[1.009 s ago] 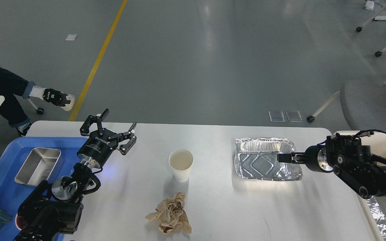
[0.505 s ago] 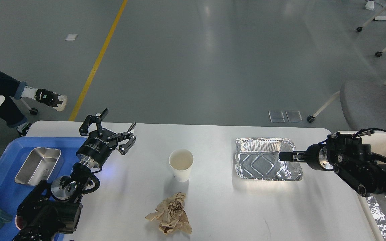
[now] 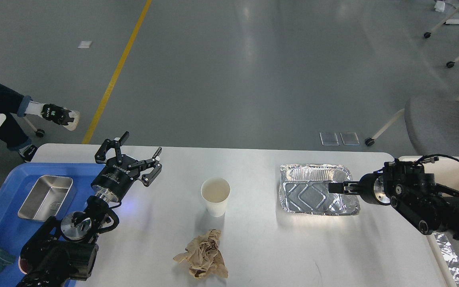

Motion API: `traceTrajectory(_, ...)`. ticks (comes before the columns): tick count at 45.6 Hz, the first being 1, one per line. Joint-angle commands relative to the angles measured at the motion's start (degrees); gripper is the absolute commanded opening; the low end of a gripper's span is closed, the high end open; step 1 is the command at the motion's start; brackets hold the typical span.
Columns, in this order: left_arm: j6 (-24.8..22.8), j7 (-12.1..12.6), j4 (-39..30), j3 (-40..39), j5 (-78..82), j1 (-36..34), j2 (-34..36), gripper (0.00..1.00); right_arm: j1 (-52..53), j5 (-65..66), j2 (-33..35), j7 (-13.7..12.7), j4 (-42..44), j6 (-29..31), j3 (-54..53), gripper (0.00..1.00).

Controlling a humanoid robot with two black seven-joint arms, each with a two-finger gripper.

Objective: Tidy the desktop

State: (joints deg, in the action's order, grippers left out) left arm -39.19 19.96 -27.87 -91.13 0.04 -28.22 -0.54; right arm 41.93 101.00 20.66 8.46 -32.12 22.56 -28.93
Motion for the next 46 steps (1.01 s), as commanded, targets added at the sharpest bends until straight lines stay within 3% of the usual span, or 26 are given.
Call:
traceTrajectory(1, -0.01, -0.01, -0.08, -0.01, -0.04, 0.0, 0.01, 1.0, -0.09, -0.28, -1.15, -0.02, 1.98, 0.02, 0.01, 1.0)
traceTrajectory(15, -0.01, -0.01, -0.08, -0.01, -0.04, 0.0, -0.08, 1.0, -0.01, -0.45, -1.41, 0.07, 2.15, -0.06, 0.01, 0.98)
traceTrajectory(20, -0.01, -0.01, -0.08, -0.01, -0.04, 0.0, -0.08, 1.0, -0.09, -0.45, -1.32, 0.07, 2.07, 0.02, 0.01, 0.81)
traceTrajectory(23, -0.09, -0.01, -0.08, -0.01, -0.04, 0.0, -0.08, 1.0, -0.09, -0.37, -1.41, 0.15, 2.07, 0.2, 0.28, 0.63)
traceTrajectory(27, -0.09, -0.01, -0.08, -0.1, -0.04, 0.0, 0.1, 1.0, -0.09, -0.54, -1.32, 0.24, 1.98, 0.37, 1.07, 0.32)
traceTrajectory(33, -0.09, -0.01, -0.08, -0.1, -0.04, 0.0, 0.27, 1.0, -0.18, -0.98, -2.11, 0.24, 1.8, 0.73, 1.42, 0.23)
traceTrajectory(37, -0.09, -0.01, -0.08, -0.1, -0.04, -0.08, 0.45, 1.0, -0.09, -1.15, -3.43, -0.02, 2.59, 0.2, 1.68, 0.01)
traceTrajectory(46, -0.09, -0.01, -0.08, -0.1, -0.04, -0.09, 0.45, 1.0, -0.18, -1.68, -4.14, 0.07, 2.68, 0.38, 1.86, 0.0)
